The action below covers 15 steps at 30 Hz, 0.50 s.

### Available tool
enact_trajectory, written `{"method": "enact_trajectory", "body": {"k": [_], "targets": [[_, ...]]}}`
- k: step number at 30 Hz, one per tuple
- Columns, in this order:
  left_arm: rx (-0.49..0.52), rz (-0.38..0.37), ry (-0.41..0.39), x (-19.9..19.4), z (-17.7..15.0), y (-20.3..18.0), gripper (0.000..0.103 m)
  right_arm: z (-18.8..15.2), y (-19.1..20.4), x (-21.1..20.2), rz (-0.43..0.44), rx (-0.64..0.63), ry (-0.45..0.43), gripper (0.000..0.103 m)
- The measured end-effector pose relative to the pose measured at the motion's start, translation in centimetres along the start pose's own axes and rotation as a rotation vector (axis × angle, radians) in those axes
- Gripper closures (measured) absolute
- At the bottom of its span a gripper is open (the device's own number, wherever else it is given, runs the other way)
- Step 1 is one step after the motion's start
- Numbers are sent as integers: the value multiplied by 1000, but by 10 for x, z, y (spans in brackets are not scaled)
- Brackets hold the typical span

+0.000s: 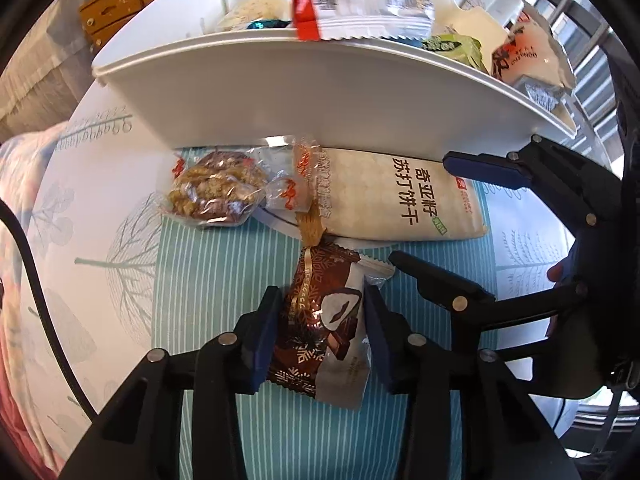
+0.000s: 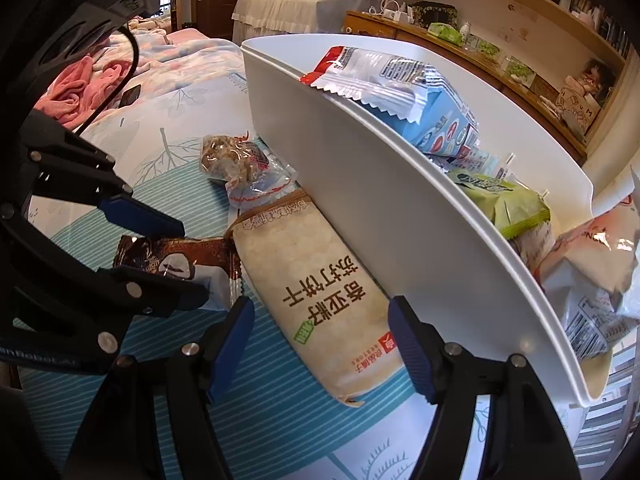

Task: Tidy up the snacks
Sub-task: 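Grasp the brown chocolate packet with the left tool, then lift the chocolate packet toward the tray with the left tool while the right tool approaches the cracker bag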

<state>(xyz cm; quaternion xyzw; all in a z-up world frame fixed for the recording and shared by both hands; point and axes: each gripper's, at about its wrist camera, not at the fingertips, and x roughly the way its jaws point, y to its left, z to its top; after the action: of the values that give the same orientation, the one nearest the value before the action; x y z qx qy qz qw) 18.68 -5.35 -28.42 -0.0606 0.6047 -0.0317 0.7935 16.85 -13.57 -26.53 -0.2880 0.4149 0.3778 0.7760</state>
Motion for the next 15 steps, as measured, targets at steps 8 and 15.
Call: {"method": "enact_trajectory", "body": {"k": [8,15], "targets": [[-179,12,-3,-10,-24,41,65,5,6,6,-15,0,33,22],[-302,41,-48,-28,-47,74,65,13,11,13,-35,24,64,15]]}}
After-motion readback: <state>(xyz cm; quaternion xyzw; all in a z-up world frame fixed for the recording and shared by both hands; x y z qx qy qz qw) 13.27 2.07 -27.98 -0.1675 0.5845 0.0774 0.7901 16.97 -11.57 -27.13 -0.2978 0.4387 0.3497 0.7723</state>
